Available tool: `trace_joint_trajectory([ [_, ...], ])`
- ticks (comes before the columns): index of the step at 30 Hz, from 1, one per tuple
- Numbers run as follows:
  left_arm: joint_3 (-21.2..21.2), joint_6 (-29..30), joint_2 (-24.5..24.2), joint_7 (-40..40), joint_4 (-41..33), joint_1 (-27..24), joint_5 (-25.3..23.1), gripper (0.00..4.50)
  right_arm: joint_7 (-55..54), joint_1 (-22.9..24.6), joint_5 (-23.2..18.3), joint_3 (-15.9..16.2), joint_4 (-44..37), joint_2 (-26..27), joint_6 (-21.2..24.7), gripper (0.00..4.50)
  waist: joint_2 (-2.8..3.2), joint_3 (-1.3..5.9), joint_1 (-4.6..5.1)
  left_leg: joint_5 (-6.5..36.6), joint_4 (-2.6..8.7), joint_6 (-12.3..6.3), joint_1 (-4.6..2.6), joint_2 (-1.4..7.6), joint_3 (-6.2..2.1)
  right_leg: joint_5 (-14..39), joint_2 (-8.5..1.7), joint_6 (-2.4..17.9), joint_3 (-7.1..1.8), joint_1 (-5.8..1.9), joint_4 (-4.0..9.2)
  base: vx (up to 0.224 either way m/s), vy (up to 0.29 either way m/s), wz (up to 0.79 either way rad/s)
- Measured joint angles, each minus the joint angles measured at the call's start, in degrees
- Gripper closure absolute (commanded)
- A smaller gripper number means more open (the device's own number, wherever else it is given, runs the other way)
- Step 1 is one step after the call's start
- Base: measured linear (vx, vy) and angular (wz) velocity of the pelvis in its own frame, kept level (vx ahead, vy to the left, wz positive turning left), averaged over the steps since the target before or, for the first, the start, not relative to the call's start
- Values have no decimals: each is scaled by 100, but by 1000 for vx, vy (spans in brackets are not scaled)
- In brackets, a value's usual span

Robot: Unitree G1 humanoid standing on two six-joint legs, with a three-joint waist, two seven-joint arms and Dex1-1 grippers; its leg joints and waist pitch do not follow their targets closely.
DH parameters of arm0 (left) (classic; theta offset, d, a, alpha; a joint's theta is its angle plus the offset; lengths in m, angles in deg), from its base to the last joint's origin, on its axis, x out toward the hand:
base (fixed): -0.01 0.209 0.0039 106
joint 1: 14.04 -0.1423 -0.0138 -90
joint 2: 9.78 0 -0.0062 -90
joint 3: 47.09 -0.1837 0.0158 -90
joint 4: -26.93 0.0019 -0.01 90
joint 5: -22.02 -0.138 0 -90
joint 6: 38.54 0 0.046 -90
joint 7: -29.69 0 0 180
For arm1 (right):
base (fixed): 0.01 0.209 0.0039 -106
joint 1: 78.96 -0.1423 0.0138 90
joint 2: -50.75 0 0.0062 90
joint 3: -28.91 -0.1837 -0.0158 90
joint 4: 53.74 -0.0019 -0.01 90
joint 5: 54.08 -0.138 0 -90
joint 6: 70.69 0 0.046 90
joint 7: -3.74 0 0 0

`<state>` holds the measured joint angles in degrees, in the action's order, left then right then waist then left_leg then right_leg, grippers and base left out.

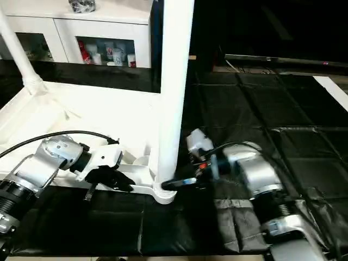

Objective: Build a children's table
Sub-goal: Rotate leg to tighten

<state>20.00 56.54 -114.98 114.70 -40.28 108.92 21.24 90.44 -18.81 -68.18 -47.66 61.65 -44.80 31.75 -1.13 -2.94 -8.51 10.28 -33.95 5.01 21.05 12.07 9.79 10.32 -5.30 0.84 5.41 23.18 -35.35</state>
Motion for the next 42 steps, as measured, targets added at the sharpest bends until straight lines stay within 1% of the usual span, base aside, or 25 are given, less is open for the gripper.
trace_joint_trajectory([
  [2,-3,-17,-2,29,3,0,0,450,2,0,-3,3,2,1,40,202,0,0,-1,0,0,0,0,0,0,0,0,0,0,0,0,0,0,0],
  [3,-7,-24,-1,44,4,0,1,450,4,-1,-8,3,1,7,52,202,0,0,-3,0,0,0,0,0,0,0,0,0,0,0,0,0,0,0],
  [5,-11,-35,0,51,4,1,1,450,10,-3,-12,2,1,8,67,230,0,0,-5,0,0,0,0,0,0,0,0,0,0,0,0,0,0,0],
  [11,11,32,36,12,9,8,16,450,-74,64,-84,-69,-81,11,189,244,-2,2,-20,0,0,0,-4,0,0,0,-1,0,0,-5,0,0,0,0],
  [14,93,279,129,-174,35,8,44,450,-425,184,-105,-200,-235,104,294,244,-2,2,-11,-1,0,2,-9,-1,0,0,-1,0,-2,-6,-10,0,0,0],
  [16,163,410,165,-316,83,10,43,450,-686,219,-101,-267,-273,145,346,246,-2,2,13,-1,-1,3,-15,-1,-2,0,-1,-1,-3,-6,-22,0,0,0],
  [17,202,520,204,-447,97,9,38,450,-890,257,-82,-317,-309,195,406,246,-2,2,24,-1,0,3,-20,-1,-3,1,-1,-2,-3,-6,-27,0,0,0],
  [18,283,659,266,-675,104,8,-6,450,-1253,313,-29,-454,-374,326,523,248,-3,2,37,-3,0,6,-23,0,-4,1,-1,-2,-3,-6,-34,0,0,0],
  [19,388,850,310,-969,109,10,-76,450,-1829,330,58,-602,-447,548,688,248,-3,1,79,-8,1,14,-27,0,-10,13,0,-23,-3,-2,-41,0,0,0],
  [21,469,1065,420,-1311,113,20,-149,450,-2512,330,148,-742,-491,781,831,250,-3,1,185,-15,4,27,-22,-1,-20,15,0,-28,-4,-3,-40,0,0,0],
  [24,662,1670,858,-2064,103,28,-228,450,-3659,271,430,-1006,-474,1154,981,250,-5,3,331,-16,4,29,-22,-2,-21,15,0,-28,-8,-1,-35,0,0,0],
  [25,735,1890,1044,-2353,99,51,-250,450,-4073,203,550,-1089,-430,1294,1002,251,-5,3,362,-16,5,29,-24,-3,-20,14,0,-27,-11,2,-36,0,0,0],
  [27,860,2191,1320,-2787,91,65,-269,450,-4599,35,738,-1101,-305,1421,999,252,-5,3,387,-16,7,29,-27,-4,-19,13,1,-25,-11,4,-38,0,0,0],
  [29,970,2465,1560,-3181,62,85,-294,450,-5059,-142,908,-1111,-180,1548,1034,253,-3,4,391,-16,20,30,-29,-4,-13,6,3,-13,-10,5,-35,0,0,0],
  [33,1086,2804,1835,-3571,-18,90,-297,450,-5529,-286,1137,-1116,-88,1684,1054,253,-2,5,373,-15,36,28,-27,-7,-9,14,3,-6,-10,6,-25,0,0,0],
  [34,1098,2856,1864,-3631,-45,90,-299,450,-5562,-315,1139,-1147,-55,1710,1059,220,-2,5,373,-14,39,27,-25,-7,-8,14,3,-6,-10,6,-20,0,0,0],
  [35,1106,2890,1882,-3674,-69,90,-300,450,-5574,-318,1141,-1187,-48,1732,1063,201,-2,5,368,-14,42,26,-23,-7,-7,13,3,-5,-10,6,-12,0,0,0],
  [36,1124,2899,1882,-3677,-75,90,-300,450,-5574,-317,1140,-1193,-47,1739,1067,201,-2,5,369,-13,43,25,-21,-7,-8,12,3,-4,-10,6,-8,0,0,0],
  [37,1130,2899,1882,-3686,-77,90,-300,450,-5572,-316,1135,-1193,-52,1747,1074,188,-2,5,370,-13,42,24,-21,-8,-8,12,3,-4,-10,6,-6,0,0,0],
  [39,1119,2889,1869,-3678,-85,90,-301,450,-5543,-296,1124,-1193,-86,1748,1083,178,-2,5,371,-13,42,24,-20,-8,-8,9,3,-3,-10,5,-2,0,0,0],
  [41,1057,2870,1805,-3598,-122,89,-301,450,-5450,-217,1115,-1192,-188,1724,1079,153,-2,5,366,-13,43,24,-19,-8,-8,9,3,-4,-9,5,1,0,0,0],
  [42,990,2796,1702,-3448,-147,85,-294,450,-5206,-153,1037,-1179,-254,1636,1058,140,-2,5,360,-12,45,22,-20,-7,-8,9,4,-4,-8,6,5,0,0,0],
])
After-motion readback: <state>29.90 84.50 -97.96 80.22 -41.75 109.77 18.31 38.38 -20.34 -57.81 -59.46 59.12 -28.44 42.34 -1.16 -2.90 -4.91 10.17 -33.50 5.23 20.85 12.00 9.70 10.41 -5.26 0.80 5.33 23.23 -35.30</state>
